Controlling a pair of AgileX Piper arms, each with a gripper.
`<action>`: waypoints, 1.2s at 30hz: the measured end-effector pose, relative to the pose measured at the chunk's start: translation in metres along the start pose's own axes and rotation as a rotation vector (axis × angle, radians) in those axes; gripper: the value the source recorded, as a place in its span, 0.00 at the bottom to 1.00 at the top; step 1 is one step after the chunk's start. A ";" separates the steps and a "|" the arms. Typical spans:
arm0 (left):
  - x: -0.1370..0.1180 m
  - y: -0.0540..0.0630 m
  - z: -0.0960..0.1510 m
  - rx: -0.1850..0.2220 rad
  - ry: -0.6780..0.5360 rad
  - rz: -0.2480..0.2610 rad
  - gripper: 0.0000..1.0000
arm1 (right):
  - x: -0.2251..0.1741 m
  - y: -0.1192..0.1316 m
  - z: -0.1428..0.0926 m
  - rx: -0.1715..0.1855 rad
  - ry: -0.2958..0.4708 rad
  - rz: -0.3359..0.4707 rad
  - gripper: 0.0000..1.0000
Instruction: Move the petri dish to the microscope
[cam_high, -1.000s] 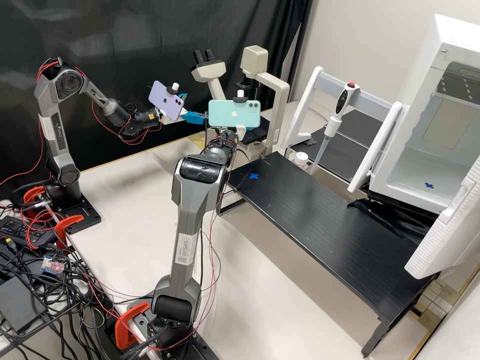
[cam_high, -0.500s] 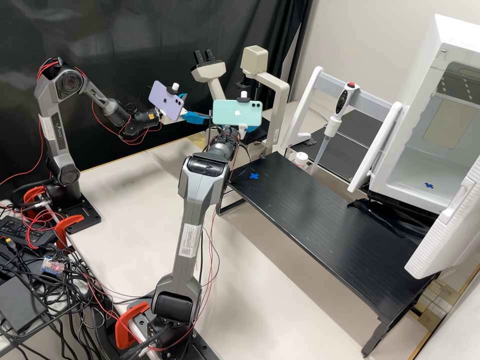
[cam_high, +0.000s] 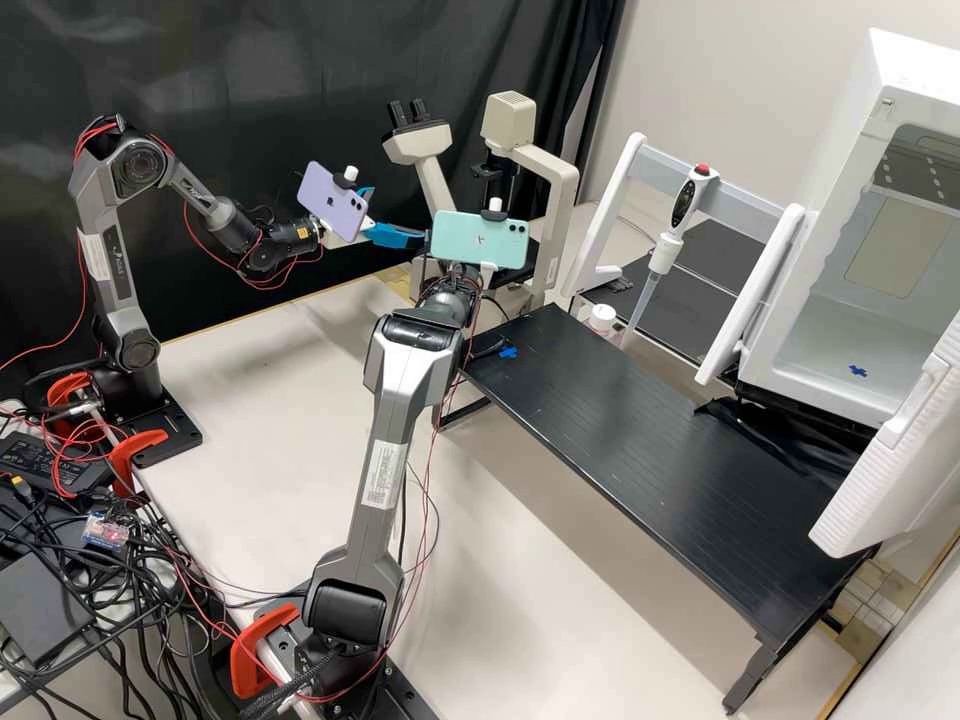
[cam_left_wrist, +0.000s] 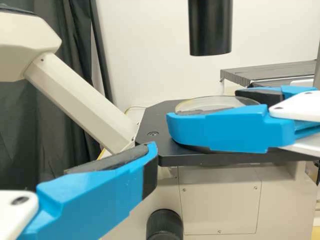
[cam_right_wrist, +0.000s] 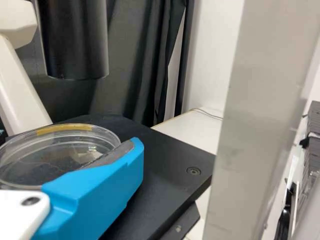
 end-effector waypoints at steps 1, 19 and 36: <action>0.000 0.000 0.000 0.000 0.000 0.000 1.00 | 0.000 0.001 -0.001 -0.009 0.002 0.003 0.00; 0.000 0.000 0.000 0.000 0.000 0.000 1.00 | 0.010 0.001 0.001 -0.042 -0.017 -0.007 1.00; 0.000 0.000 0.000 0.000 0.000 0.000 1.00 | -0.021 -0.009 -0.002 -0.019 0.035 -0.110 1.00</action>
